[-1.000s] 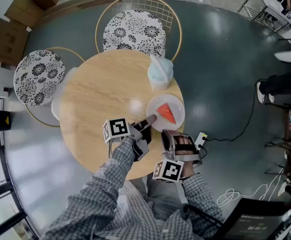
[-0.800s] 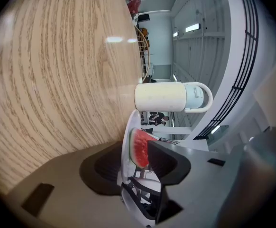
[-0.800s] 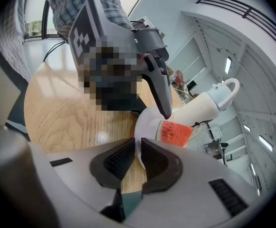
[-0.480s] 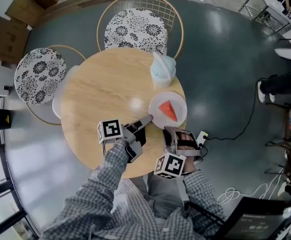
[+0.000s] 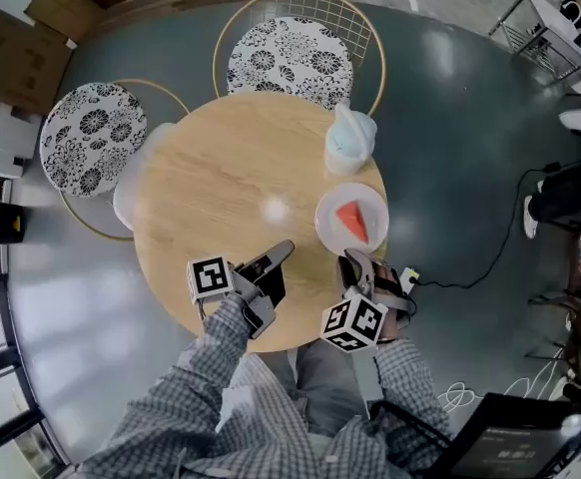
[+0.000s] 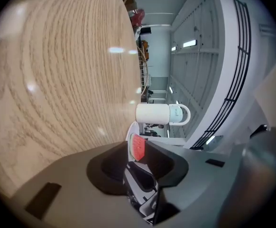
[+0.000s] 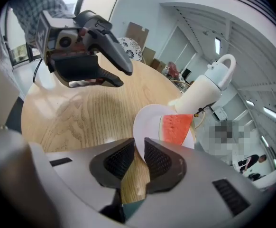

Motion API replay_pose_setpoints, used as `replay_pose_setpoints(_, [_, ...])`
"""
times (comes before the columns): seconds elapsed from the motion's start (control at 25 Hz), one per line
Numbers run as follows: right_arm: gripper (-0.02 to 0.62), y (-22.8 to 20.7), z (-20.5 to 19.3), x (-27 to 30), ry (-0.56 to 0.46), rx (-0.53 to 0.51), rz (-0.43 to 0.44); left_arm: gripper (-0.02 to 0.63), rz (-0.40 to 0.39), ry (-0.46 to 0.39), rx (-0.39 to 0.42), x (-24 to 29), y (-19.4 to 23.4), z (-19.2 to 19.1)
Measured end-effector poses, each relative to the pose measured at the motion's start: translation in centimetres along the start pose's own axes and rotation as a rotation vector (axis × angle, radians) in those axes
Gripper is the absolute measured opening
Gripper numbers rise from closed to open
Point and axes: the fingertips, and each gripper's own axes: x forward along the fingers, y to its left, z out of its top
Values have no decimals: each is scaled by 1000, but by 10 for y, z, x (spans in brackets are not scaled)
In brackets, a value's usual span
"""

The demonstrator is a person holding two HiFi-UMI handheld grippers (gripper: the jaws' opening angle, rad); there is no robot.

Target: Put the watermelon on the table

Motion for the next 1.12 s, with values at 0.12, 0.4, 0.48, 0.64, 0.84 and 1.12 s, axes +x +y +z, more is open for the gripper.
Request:
replay_pose_setpoints(0.12, [65,0,2,-3,-25,126,22,8,23,-74,42,-13,0,11])
replay_pose_setpoints(0.4, [37,-1,20,-23,-86,219,-17,8,-11,-139,134,-47,-24,25])
replay_pose_setpoints(0.48, [13,3,29,-32,-131,311,6,8,-32,-153,161,-59,-37,28])
replay_pose_setpoints(0.64, [9,6,43,-47,-205,473,30,8,4,-110,277,-87,-50,28])
replay_pose_setpoints(0.84, [8,-1,61,-75,-313,684,39,8,39,-81,385,-115,-58,22])
replay_pose_setpoints(1.12, [8,4,105,-122,-465,815,59,8,11,-81,433,-163,-87,10])
